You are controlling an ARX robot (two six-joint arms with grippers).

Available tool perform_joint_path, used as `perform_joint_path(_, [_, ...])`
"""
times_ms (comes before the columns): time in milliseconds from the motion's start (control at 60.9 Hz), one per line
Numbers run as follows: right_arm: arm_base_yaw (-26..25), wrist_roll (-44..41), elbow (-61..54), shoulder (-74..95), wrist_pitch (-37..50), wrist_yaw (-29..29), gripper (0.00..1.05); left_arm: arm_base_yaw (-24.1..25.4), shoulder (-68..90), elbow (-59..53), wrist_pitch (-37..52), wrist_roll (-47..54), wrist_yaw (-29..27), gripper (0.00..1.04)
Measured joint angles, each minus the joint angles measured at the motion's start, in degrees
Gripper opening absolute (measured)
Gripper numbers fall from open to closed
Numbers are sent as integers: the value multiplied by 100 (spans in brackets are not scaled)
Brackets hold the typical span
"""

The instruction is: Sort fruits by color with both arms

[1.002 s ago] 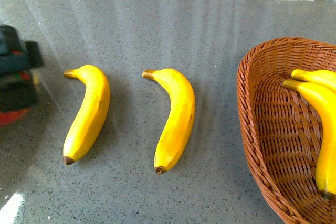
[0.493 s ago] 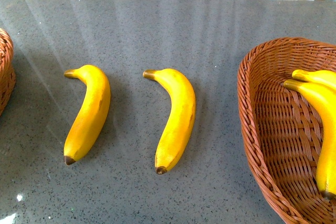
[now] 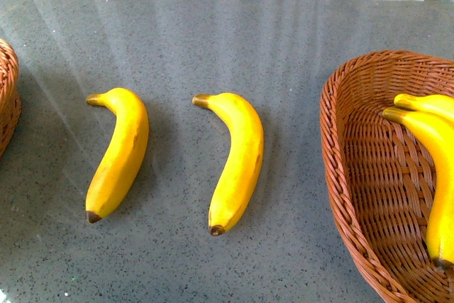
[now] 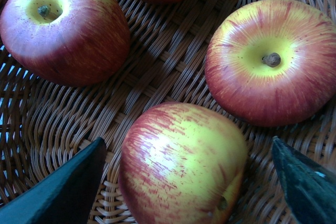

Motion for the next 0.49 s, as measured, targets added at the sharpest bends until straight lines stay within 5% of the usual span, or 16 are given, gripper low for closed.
perform_joint_path(411, [0, 0, 0, 0, 0, 2, 96, -131, -2142, -92, -339, 17, -118, 96])
perform_joint_path(493, [0, 0, 0, 0, 0, 0, 96, 219, -2441, -763, 1543, 874, 1252, 83])
